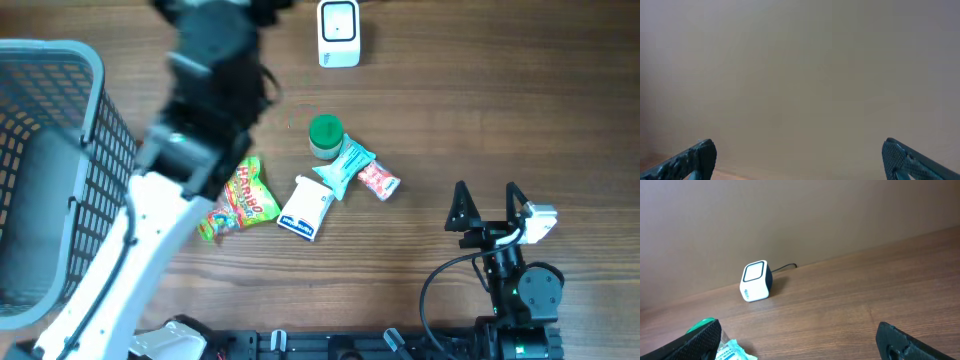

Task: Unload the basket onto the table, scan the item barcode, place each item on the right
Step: 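Place the pink-white pack beside the light-blue pouch with the left gripper, then retract the left arm and swing the right gripper toward the items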

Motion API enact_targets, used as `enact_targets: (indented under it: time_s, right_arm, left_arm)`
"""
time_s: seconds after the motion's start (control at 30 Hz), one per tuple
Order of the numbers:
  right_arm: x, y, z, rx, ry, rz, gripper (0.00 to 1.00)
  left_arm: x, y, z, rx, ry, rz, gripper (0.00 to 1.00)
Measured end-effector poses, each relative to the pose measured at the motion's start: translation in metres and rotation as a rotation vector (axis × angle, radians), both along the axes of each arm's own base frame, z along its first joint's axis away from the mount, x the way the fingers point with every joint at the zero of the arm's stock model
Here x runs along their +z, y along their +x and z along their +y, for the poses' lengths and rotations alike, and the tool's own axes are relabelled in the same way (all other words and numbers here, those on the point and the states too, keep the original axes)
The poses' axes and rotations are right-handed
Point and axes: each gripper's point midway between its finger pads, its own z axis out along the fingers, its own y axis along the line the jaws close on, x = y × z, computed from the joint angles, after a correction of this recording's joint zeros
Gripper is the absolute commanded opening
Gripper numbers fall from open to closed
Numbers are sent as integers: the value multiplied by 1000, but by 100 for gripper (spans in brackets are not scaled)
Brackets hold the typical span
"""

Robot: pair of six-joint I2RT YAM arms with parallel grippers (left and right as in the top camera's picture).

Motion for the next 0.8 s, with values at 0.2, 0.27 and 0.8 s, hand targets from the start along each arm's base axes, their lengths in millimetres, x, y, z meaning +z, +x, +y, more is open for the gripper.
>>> enact_targets:
  time_s: [0.2,0.27,0.8]
  right_arm:
    - [0,0,0,0,0,0,100]
    - [0,0,0,0,0,0,100]
    - [-45,-2,49,233,516,314,100]
  left_arm:
    - [65,-27,141,386,72,-85,100]
    - [61,-38,176,479,93,-39,100]
    - [62,-170,152,92,-9,-191,100]
